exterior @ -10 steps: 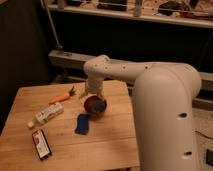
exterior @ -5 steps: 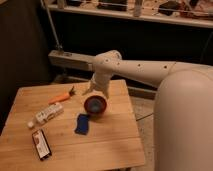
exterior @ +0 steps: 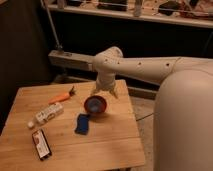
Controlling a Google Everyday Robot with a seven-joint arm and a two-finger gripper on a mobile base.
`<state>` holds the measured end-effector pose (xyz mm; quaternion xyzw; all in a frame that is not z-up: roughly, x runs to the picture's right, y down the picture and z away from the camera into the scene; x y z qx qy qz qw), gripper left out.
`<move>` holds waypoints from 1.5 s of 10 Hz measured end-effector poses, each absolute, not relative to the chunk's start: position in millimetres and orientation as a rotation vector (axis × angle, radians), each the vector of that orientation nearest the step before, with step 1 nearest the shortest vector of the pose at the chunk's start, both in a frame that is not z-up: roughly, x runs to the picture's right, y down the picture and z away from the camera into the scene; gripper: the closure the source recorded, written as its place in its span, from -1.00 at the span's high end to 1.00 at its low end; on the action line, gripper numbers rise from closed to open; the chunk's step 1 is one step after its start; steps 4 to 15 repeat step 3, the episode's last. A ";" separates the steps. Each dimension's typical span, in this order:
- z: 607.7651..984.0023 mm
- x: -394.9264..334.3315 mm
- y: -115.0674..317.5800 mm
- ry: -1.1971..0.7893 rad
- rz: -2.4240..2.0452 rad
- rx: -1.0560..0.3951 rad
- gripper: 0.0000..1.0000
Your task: Place the ceramic cup in the ceramic bowl
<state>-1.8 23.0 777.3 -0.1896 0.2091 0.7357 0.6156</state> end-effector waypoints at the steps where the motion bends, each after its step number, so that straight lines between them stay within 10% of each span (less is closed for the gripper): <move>1: 777.2 0.4 22.5 0.500 1.725 -0.404 0.60; 15: 778.1 0.7 22.4 0.521 1.807 -0.362 0.60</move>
